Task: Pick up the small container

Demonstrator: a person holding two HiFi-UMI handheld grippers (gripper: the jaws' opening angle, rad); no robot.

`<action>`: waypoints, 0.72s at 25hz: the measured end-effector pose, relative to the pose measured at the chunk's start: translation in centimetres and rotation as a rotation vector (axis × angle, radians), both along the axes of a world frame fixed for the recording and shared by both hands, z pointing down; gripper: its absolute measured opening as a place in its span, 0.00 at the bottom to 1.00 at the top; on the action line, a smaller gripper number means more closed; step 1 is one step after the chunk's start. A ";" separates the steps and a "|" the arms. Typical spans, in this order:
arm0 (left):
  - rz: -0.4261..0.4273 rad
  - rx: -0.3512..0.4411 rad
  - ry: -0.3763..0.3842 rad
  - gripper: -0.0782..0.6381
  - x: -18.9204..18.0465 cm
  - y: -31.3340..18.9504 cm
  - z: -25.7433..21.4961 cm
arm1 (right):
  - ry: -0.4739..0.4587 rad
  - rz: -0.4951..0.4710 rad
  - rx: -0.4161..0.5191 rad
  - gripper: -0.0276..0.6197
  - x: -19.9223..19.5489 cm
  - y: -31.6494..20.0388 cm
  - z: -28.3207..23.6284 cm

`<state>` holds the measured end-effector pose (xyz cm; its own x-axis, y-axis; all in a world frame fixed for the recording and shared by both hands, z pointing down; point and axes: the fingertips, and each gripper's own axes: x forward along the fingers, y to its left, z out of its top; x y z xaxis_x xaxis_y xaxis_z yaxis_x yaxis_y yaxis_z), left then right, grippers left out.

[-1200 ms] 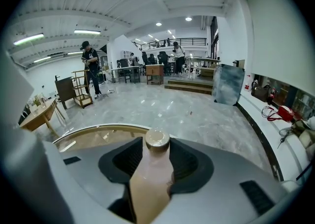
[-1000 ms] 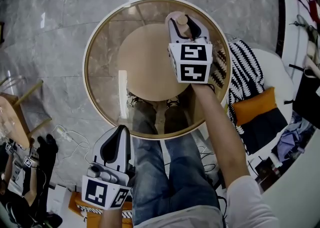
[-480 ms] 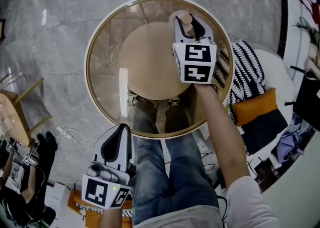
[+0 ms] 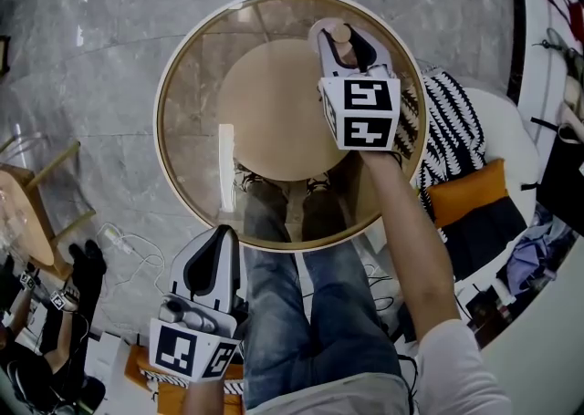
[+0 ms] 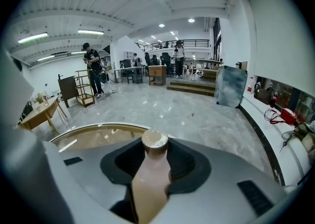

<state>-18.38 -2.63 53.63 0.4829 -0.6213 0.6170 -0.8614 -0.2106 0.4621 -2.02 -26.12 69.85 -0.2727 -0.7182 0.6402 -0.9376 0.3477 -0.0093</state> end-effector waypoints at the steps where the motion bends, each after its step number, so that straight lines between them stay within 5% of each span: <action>1: -0.001 0.001 0.000 0.13 0.0 0.0 0.0 | 0.003 -0.007 -0.001 0.27 0.0 0.0 0.0; 18: 0.017 0.015 0.014 0.13 1.8 1.0 -0.4 | 0.009 -0.026 -0.009 0.27 1.6 2.6 -0.7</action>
